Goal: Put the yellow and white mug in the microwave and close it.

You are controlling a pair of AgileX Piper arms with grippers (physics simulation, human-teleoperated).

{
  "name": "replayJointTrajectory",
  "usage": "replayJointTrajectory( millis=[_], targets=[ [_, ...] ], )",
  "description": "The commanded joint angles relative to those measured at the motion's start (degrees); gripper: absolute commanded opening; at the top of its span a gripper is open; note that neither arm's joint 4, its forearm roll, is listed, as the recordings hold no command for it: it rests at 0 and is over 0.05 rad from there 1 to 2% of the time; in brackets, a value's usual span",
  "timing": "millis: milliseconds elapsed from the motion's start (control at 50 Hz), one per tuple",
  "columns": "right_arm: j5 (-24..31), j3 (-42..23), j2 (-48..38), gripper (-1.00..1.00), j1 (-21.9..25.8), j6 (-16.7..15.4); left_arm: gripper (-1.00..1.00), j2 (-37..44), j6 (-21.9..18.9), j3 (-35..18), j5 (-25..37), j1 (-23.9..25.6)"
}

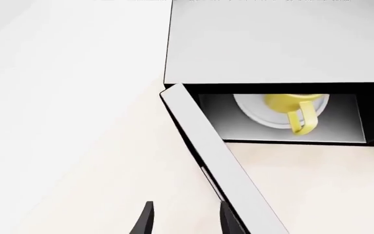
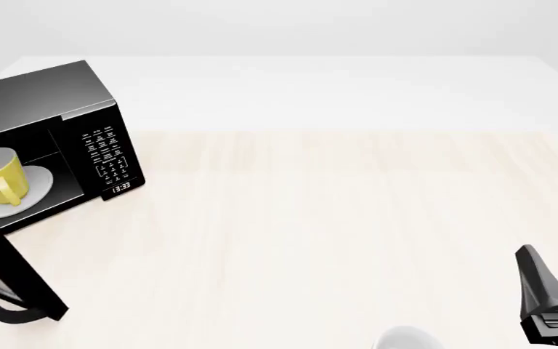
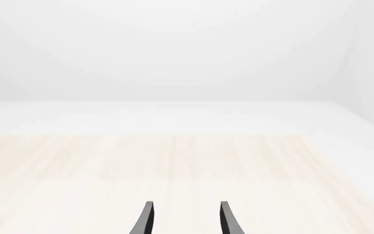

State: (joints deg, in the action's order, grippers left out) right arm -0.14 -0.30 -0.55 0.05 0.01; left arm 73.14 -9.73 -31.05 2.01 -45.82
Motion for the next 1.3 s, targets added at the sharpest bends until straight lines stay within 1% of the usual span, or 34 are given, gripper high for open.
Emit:
replayJointTrajectory(
  millis=[20, 460, 620, 680, 920, 1300],
  targets=[
    [0.0, 0.1, 0.1, 1.0, 0.0, 0.0, 1.0, -1.2, 1.8, 0.2, 0.0, 2.2],
    [0.0, 0.1, 0.1, 1.0, 0.0, 0.0, 1.0, -1.3, 2.7, -0.1, -0.9, 4.6],
    [0.0, 0.1, 0.1, 1.0, 0.0, 0.0, 1.0, -2.5, 3.8, -0.1, -1.9, 7.1],
    [0.0, 0.1, 0.1, 1.0, 0.0, 0.0, 1.0, -2.4, 3.6, 0.2, -2.9, 7.7],
    [0.0, 0.1, 0.1, 1.0, 0.0, 0.0, 1.0, -0.7, 3.7, -0.3, -5.5, 9.5],
    [0.0, 0.1, 0.1, 1.0, 0.0, 0.0, 1.0, 3.5, 3.6, -2.1, -8.0, 10.5]
  ],
)
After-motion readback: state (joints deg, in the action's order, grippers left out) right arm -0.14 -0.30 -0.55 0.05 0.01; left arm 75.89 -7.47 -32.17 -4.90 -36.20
